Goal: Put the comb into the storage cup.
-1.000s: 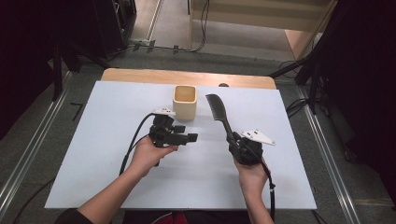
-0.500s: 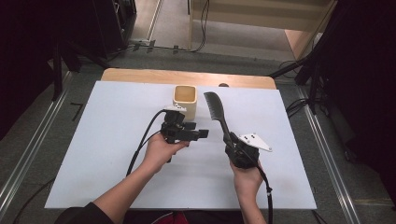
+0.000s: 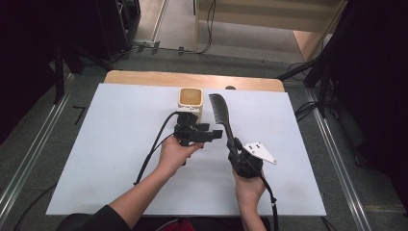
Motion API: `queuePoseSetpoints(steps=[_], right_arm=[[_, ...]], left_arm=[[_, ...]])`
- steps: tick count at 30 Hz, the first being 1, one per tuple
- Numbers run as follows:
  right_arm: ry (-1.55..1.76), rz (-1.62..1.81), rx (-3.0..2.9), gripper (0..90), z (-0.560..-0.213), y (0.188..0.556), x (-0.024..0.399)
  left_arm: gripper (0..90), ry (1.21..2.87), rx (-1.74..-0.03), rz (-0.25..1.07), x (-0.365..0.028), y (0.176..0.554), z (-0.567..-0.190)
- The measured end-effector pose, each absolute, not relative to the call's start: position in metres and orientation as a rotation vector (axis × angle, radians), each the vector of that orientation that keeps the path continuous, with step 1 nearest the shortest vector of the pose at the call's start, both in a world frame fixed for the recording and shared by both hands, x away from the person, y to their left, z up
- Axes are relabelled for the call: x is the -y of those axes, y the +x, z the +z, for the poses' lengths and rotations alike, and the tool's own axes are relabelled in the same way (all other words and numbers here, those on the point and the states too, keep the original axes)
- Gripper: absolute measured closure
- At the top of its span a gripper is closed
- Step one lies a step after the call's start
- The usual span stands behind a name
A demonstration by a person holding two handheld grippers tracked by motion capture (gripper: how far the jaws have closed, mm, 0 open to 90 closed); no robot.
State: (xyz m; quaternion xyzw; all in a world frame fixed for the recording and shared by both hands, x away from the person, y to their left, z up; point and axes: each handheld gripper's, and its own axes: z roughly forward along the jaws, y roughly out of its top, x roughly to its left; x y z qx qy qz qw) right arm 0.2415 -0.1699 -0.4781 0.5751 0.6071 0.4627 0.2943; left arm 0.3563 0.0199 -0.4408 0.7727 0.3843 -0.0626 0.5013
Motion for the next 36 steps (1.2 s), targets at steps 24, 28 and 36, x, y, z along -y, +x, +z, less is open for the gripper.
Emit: queuePoseSetpoints(steps=[24,28,36], right_arm=[[1.546,1.291,-1.55,70.2,-0.484,0.239,0.164],[1.552,1.295,-1.543,70.2,-0.485,0.239,0.162],[1.553,1.303,-1.523,70.2,-0.486,0.24,0.159]], left_arm=[[33.0,1.775,-1.051,-0.222,0.006,0.362,-0.453],[33.7,1.751,-1.079,-0.256,0.009,0.363,-0.456],[38.2,1.727,-1.107,-0.261,0.014,0.363,-0.457]])
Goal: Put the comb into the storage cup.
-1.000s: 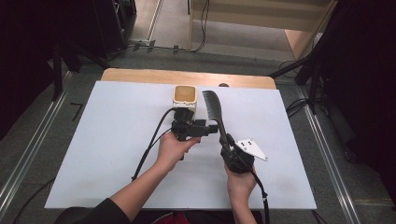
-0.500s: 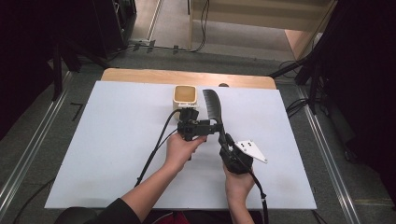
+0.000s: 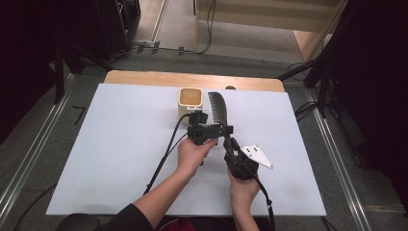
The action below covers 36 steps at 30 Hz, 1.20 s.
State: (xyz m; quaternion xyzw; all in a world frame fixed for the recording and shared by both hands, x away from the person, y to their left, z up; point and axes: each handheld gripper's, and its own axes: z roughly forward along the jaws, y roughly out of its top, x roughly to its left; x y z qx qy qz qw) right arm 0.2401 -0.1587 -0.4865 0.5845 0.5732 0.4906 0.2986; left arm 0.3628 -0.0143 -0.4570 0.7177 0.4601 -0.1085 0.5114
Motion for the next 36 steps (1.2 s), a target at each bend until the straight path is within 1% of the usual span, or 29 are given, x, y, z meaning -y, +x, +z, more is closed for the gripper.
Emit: queuePoseSetpoints(steps=[2,7,14,23,36], right_arm=[[1.562,1.31,-1.518,70.2,-0.487,0.2407,0.1582],[1.573,1.322,-1.508,70.2,-0.4878,0.2421,0.1576],[1.572,1.322,-1.498,70.2,-0.4889,0.2428,0.1549],[1.578,1.332,-1.487,70.1,-0.4887,0.2431,0.1549],[1.577,1.332,-1.489,70.2,-0.4882,0.2423,0.1555]], left_arm=[[42.0,1.726,-1.105,-0.246,0.0155,0.3616,-0.4566],[44.4,1.708,-1.126,-0.28,0.0157,0.3631,-0.4582],[50.9,1.693,-1.14,-0.312,0.0167,0.3649,-0.4608],[63.9,1.684,-1.152,-0.337,0.0185,0.3653,-0.4633],[68.2,1.657,-1.151,-0.392,0.017,0.3659,-0.4629]])
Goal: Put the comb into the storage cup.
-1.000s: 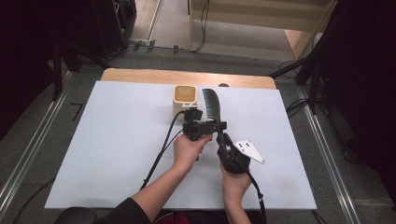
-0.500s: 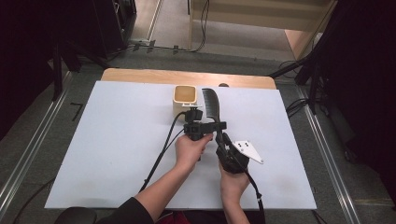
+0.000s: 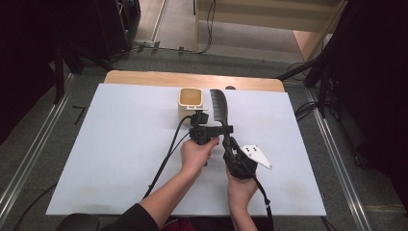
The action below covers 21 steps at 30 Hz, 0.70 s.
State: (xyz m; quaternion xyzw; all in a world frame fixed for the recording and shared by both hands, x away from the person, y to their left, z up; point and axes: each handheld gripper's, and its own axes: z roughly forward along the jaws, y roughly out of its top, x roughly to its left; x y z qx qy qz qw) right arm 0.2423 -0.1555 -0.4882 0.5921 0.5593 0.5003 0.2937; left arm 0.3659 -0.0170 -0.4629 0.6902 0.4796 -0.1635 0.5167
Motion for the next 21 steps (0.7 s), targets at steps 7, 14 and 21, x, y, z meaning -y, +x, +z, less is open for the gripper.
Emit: queuePoseSetpoints(steps=[7,14,21], right_arm=[[1.574,1.331,-1.495,70.1,-0.4886,0.2428,0.1555],[1.552,1.306,-1.507,69.5,-0.4869,0.2419,0.1545],[1.539,1.308,-1.571,47.0,-0.4808,0.2437,0.1543]], left_arm=[[70.4,1.642,-1.158,-0.432,0.0151,0.3672,-0.4629],[72.1,1.601,-1.164,-0.505,0.0127,0.3692,-0.4639],[73.3,1.636,-1.161,-0.465,0.0078,0.3732,-0.4594]])
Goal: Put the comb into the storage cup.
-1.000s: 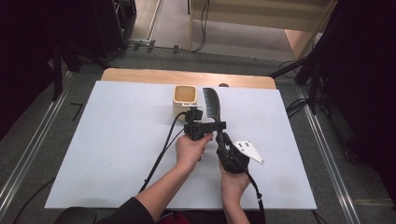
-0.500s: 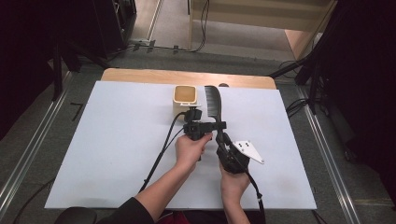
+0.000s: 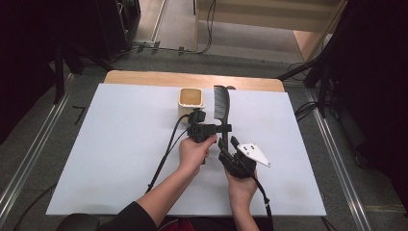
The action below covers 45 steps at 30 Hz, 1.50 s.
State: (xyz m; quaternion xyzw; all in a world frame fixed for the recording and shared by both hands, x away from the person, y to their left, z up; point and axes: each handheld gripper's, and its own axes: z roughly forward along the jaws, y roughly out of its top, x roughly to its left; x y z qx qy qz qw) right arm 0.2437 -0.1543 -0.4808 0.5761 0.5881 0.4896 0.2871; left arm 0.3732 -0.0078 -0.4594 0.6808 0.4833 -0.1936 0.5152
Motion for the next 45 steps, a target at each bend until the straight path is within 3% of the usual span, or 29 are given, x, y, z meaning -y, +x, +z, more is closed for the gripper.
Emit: queuePoseSetpoints(steps=[8,19,45], right_arm=[[1.528,1.287,-1.682,34.6,-0.476,0.247,0.154],[1.481,1.264,-1.823,26.6,-0.472,0.247,0.157],[1.391,1.223,-2.119,26.4,-0.477,0.256,0.168]], left_arm=[[73.3,1.681,-1.139,-0.376,0.004,0.374,-0.452],[73.3,1.76,-1.1,-0.274,-0.002,0.374,-0.442],[73.3,1.838,-1.036,-0.217,-0.024,0.373,-0.426]])
